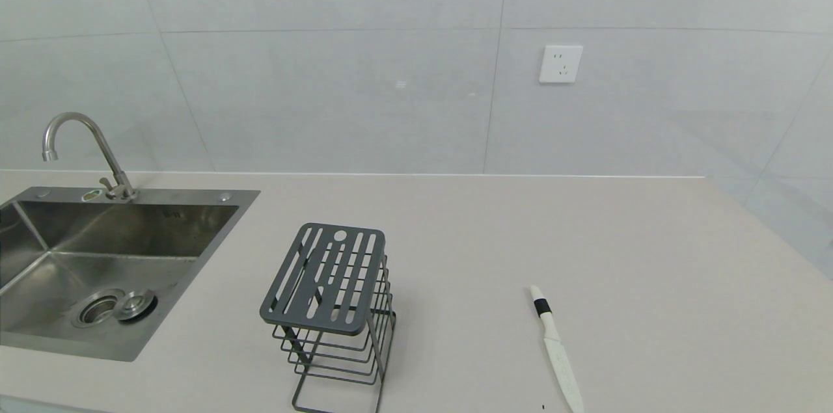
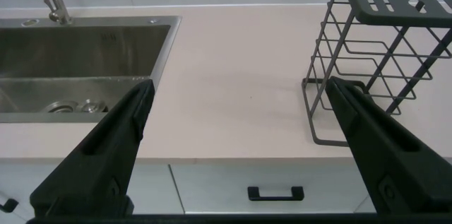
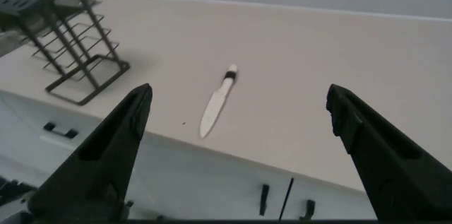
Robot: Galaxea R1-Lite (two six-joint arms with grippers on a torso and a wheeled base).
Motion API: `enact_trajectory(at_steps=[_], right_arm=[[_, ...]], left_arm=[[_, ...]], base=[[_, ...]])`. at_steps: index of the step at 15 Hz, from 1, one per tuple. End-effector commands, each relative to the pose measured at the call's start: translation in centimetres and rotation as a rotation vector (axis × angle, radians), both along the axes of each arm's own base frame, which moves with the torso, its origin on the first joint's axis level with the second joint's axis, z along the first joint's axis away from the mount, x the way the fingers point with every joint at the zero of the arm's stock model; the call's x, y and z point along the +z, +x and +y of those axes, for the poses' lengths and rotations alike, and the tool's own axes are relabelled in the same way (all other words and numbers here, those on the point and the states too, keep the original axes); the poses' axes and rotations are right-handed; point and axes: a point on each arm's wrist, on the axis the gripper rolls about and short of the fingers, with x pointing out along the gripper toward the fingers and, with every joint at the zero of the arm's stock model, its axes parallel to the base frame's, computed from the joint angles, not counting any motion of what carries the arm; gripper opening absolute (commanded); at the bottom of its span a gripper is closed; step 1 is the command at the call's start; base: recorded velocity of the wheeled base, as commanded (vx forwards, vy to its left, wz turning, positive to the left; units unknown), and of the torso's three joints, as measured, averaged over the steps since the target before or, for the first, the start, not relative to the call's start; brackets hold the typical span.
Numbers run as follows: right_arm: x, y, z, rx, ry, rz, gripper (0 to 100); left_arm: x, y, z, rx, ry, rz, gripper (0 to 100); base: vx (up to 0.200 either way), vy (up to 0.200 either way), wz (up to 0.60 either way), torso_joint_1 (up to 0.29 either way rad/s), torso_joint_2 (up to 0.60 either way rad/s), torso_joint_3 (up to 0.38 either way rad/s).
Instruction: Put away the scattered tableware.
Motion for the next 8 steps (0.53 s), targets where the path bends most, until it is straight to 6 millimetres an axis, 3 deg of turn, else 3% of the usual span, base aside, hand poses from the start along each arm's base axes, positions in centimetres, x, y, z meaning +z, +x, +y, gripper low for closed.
enact_trajectory(at_steps=[1,2,5,8], right_arm=[[2.3,2.7,0.1,0.029,0.003,0.099,100],[2.3,2.8,0.1,0.029,0.003,0.102,100],[3.1,7.2,0.4,0.095,-0.016,0.274,100],[2.9,10.1,1.0,0.165,-0.088,0.335,100]], left_arm=[[0.0,0.0,0.0,0.0,0.0,0.001,100],[0.0,0.0,0.0,0.0,0.0,0.001,100],[0.0,0.0,0.0,0.0,0.0,0.001,100],[0.0,0.0,0.0,0.0,0.0,0.001,100]], base=[[0.0,0.0,0.0,0.0,0.0,0.0],[0.0,0.0,0.0,0.0,0.0,0.0],[0.0,0.0,0.0,0.0,0.0,0.0],[0.0,0.0,0.0,0.0,0.0,0.0]])
